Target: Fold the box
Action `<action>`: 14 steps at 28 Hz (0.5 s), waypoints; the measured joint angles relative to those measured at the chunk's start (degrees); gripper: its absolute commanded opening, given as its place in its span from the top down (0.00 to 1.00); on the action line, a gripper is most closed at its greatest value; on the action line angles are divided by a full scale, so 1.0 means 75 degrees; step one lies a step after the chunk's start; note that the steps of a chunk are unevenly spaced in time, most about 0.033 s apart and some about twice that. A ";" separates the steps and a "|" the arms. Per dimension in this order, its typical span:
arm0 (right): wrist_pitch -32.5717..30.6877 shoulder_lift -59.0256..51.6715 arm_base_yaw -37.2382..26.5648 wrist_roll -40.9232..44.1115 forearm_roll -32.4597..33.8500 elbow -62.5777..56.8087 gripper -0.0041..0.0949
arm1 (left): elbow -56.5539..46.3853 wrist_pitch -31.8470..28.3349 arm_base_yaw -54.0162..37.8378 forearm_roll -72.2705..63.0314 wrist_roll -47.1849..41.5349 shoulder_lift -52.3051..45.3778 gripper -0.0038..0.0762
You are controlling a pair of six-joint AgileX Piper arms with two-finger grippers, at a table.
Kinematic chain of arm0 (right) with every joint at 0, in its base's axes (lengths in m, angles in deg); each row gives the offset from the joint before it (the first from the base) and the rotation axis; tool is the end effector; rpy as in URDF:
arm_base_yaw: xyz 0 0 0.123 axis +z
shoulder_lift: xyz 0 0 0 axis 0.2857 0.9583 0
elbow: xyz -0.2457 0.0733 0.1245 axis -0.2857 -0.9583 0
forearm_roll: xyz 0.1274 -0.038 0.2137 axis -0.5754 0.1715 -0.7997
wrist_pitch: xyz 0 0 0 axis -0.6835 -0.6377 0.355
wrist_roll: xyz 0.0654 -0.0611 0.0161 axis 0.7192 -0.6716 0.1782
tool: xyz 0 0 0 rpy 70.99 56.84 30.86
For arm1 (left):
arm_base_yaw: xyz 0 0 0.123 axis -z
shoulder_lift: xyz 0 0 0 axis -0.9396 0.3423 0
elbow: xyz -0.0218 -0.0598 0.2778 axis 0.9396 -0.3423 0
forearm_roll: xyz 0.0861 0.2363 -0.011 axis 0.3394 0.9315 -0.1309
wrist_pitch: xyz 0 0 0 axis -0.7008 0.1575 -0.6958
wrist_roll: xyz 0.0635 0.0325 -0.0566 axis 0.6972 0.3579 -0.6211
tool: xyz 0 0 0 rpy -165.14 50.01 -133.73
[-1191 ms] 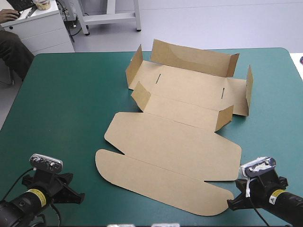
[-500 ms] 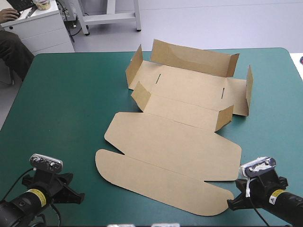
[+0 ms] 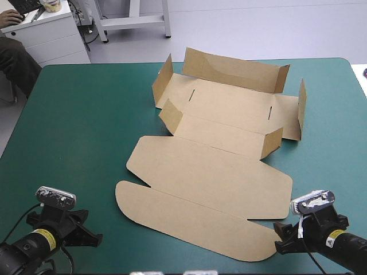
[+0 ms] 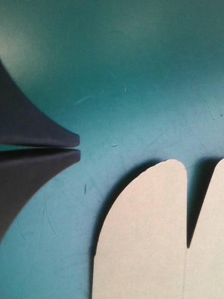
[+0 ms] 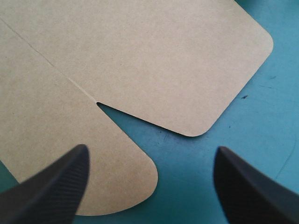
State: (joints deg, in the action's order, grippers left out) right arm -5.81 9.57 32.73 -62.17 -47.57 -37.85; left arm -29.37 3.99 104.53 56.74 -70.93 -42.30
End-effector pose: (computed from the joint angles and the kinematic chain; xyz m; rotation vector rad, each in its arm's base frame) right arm 0.0689 0.0349 0.2689 -0.4637 2.3609 0.3006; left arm 0.0699 -0.0294 0.2651 0.3657 2.3616 -0.1913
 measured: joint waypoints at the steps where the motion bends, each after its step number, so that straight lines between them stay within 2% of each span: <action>1: 0.0000 0.0000 0.0000 0.0078 0.0000 0.0000 0.03 | 0.0000 0.0000 0.0000 0.0000 0.0000 0.0000 0.96; 8: -0.0304 0.0030 0.0000 0.0678 0.0061 0.0263 0.04 | 0.0000 0.0000 0.0000 0.0000 0.0000 0.0000 0.96; 14: -0.0591 0.0773 0.0000 0.1413 0.0845 0.1506 0.04 | 0.0000 0.0000 0.0000 0.0000 0.0000 0.0000 0.96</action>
State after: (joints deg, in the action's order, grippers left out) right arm -10.24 15.37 32.73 -51.57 -41.23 -26.56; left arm -29.37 3.99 104.53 56.74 -70.93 -42.30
